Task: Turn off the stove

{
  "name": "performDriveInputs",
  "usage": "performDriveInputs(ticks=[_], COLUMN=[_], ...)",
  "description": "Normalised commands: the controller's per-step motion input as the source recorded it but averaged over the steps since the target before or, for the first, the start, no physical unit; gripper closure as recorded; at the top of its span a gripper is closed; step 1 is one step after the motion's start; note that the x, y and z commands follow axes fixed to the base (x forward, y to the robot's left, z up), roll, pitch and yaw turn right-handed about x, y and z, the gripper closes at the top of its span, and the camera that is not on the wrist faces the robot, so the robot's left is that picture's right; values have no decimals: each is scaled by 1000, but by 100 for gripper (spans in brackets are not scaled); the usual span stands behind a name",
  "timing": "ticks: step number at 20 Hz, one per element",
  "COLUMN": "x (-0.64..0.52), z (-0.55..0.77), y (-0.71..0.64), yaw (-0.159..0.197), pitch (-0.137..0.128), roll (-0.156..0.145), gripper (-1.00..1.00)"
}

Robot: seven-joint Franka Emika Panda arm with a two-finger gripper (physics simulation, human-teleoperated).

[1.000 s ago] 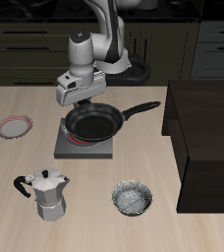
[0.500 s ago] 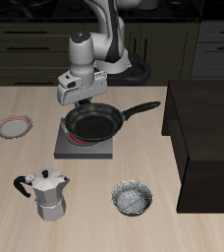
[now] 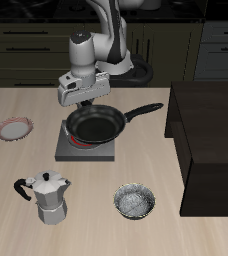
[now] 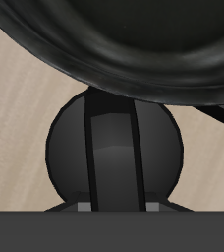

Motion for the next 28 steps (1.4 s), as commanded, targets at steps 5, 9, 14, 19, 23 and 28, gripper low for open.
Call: performDriveInputs(ticks=[5, 9, 14, 19, 23, 28], x=[63, 35, 72, 111, 69, 30], z=[49, 27, 45, 48, 12, 57], y=[78, 67, 63, 29, 50, 50], yaw=[-56, -44, -39, -42, -52, -46], pitch=[-8, 2, -8, -7, 5, -6], roll=[4, 2, 2, -3, 1, 7], gripper=[100, 100, 100, 100, 100, 100])
